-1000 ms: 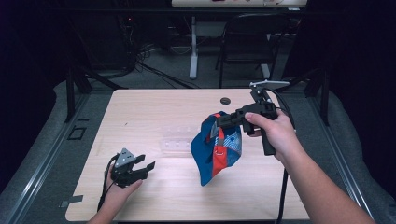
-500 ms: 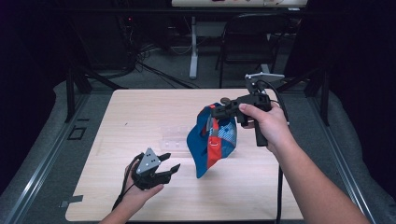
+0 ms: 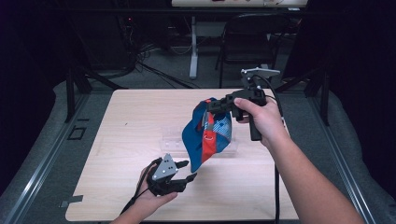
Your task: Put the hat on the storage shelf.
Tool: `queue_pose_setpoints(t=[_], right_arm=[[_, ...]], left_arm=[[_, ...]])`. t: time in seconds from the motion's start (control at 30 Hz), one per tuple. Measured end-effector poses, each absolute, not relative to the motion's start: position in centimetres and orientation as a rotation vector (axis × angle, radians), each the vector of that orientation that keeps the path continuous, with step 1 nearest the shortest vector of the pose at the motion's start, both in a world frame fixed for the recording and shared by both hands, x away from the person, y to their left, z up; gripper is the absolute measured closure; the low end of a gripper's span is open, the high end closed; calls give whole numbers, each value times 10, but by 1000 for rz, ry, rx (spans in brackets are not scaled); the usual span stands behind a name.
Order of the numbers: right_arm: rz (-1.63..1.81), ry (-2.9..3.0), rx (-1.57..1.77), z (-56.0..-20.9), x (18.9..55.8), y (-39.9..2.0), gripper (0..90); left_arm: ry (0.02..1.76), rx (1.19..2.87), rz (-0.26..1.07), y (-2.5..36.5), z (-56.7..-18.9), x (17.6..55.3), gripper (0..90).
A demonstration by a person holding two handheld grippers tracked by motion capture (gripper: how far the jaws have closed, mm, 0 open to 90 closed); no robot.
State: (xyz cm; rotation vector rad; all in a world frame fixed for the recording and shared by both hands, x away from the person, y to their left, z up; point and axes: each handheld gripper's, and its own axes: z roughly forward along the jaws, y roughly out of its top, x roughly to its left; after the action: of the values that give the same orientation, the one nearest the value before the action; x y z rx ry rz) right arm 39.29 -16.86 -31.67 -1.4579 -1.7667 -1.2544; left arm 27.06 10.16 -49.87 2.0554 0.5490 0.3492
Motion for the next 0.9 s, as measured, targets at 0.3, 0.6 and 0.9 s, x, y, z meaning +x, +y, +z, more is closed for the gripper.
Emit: queue_pose_setpoints(t=[0.3,0.6,0.9], right_arm=[[-1265,-1775,-1454,-312,390,-171,781],[-1275,-1778,-1460,-312,391,-173,780],[-1294,-1790,-1462,-305,390,-171,780]], left_arm=[[546,2104,374,90,-508,276,659],[556,2076,404,97,-504,278,827],[597,2047,449,105,-498,283,865]])
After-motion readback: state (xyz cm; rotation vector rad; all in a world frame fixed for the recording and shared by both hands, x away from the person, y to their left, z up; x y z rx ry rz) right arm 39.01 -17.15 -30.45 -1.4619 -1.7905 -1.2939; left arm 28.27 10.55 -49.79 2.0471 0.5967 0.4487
